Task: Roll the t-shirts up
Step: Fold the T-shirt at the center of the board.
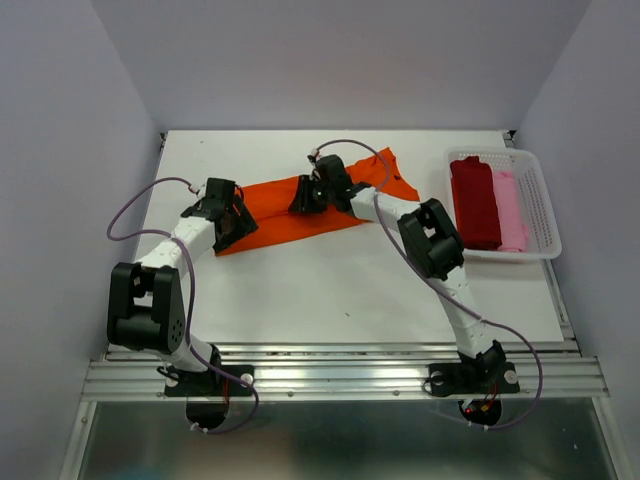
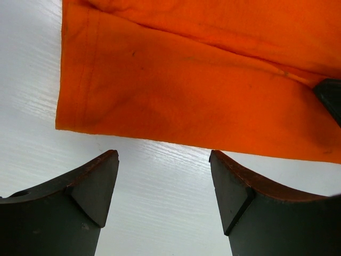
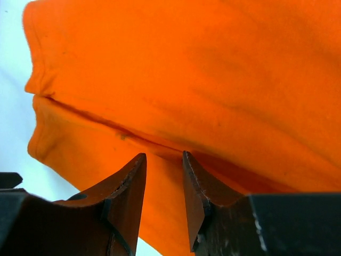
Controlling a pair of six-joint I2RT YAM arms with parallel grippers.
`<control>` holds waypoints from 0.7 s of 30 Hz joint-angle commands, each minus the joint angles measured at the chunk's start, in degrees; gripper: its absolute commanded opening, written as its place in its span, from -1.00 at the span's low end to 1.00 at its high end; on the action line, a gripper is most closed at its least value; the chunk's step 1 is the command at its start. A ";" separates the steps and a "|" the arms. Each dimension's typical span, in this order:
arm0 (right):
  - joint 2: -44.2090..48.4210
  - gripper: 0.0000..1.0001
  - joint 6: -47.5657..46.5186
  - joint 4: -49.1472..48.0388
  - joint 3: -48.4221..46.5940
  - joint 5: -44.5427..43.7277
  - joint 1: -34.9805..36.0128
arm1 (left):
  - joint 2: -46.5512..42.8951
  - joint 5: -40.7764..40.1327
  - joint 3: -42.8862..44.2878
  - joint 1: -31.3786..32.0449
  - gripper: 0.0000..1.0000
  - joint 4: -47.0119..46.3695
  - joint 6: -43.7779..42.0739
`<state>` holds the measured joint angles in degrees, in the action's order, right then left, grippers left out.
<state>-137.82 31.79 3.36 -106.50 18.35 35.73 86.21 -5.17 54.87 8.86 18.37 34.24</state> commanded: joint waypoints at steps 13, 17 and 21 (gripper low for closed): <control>9.30 -0.12 -3.58 2.97 -1.62 -6.39 0.57 | 6.07 -2.56 9.37 -1.92 0.60 -0.62 -2.16; 22.11 -0.12 -2.26 1.05 12.51 -10.08 -3.63 | 11.16 -5.11 17.43 -2.45 0.60 1.75 -3.12; 30.58 -0.12 -1.12 -0.54 27.81 -14.22 -9.86 | 20.01 -6.61 26.41 -2.45 0.59 3.42 -4.27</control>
<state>-114.13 30.02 5.43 -86.46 9.85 32.38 100.71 -8.73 73.80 6.66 19.59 32.14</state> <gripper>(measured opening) 0.439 0.799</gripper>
